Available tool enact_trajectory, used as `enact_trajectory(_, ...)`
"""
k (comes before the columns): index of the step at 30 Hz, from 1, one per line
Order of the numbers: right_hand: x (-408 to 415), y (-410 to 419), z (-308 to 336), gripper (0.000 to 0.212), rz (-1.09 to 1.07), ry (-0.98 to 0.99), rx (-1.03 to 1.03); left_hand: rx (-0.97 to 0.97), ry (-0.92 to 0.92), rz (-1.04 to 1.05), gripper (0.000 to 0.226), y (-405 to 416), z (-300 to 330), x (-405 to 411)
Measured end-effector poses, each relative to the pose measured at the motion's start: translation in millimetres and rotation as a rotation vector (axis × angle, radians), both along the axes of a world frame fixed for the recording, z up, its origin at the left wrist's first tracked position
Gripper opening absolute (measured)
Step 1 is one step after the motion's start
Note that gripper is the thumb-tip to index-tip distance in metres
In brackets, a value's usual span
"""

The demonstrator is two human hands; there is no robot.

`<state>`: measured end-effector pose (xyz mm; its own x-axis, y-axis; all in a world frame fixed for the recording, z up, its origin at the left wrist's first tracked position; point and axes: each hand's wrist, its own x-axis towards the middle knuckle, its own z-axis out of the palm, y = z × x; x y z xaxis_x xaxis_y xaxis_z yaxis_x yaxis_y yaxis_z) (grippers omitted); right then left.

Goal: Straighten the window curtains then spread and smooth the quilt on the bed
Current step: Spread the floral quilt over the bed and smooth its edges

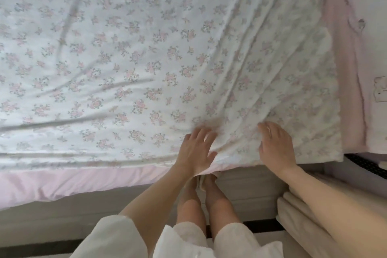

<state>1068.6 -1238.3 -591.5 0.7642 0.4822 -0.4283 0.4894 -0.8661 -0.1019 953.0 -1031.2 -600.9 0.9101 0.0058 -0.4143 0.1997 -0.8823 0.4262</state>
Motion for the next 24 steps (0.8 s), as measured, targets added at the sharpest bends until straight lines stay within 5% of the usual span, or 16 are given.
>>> enact_trajectory(4, 20.2, -29.9, -8.5, 0.058, -0.185, 0.034, -0.102, -0.043, -0.066, -0.069, 0.053, -20.8, -0.7, 19.4)
enact_trajectory(13, 38.8, -91.1, -12.5, 0.056, -0.193, 0.018, -0.139, 0.156, -0.248, -0.237, 0.044, -87.8, 0.2, 60.8)
enact_trajectory(20, 78.5, -139.0, -29.6, 0.063, 0.131, -0.005, -0.291, 0.251, -0.072, -0.088, 0.048, -161.4, -9.8, 92.4)
enact_trajectory(24, 107.7, -150.1, -40.4, 0.042, 0.337, -0.047, -0.232, 0.24, 0.084, 0.186, 0.013, -198.2, -20.5, 117.5)
